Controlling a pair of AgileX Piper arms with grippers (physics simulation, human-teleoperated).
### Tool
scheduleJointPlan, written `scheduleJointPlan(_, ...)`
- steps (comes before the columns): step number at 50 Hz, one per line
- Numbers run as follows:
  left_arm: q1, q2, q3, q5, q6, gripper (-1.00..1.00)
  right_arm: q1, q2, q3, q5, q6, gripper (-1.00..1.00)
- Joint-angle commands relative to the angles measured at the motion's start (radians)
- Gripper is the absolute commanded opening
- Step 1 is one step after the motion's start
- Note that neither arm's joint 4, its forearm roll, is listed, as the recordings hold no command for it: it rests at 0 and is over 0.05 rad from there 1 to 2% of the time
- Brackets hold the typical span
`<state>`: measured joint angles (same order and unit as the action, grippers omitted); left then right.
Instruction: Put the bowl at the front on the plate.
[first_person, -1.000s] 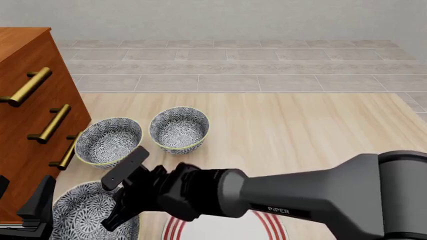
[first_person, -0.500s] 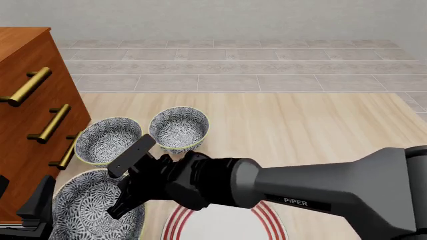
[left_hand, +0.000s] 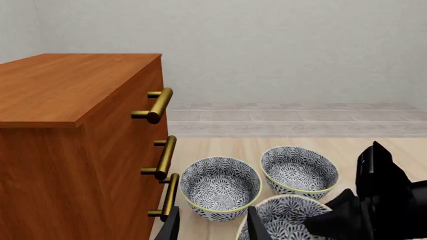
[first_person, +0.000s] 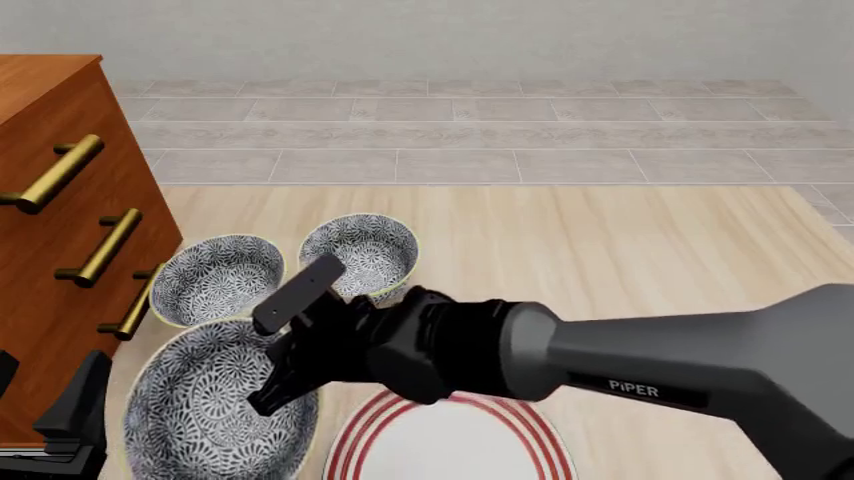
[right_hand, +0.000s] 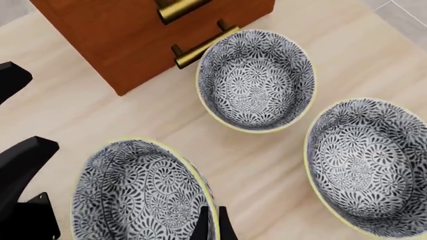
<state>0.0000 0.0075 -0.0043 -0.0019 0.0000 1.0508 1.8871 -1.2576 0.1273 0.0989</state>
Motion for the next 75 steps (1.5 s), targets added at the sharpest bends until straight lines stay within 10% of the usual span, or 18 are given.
scheduleJointPlan(1,0.000,0.000,0.000,0.000,0.000,1.00,-0.027,-0.037,0.046,-0.022,0.008,-1.00)
scheduleJointPlan(40,0.000,0.000,0.000,0.000,0.000,1.00,-0.108,-0.200,0.184,-0.024,0.020,-1.00)
scheduleJointPlan(75,0.000,0.000,0.000,0.000,0.000,1.00,-0.108,-0.378,0.309,0.026,0.148,-1.00)
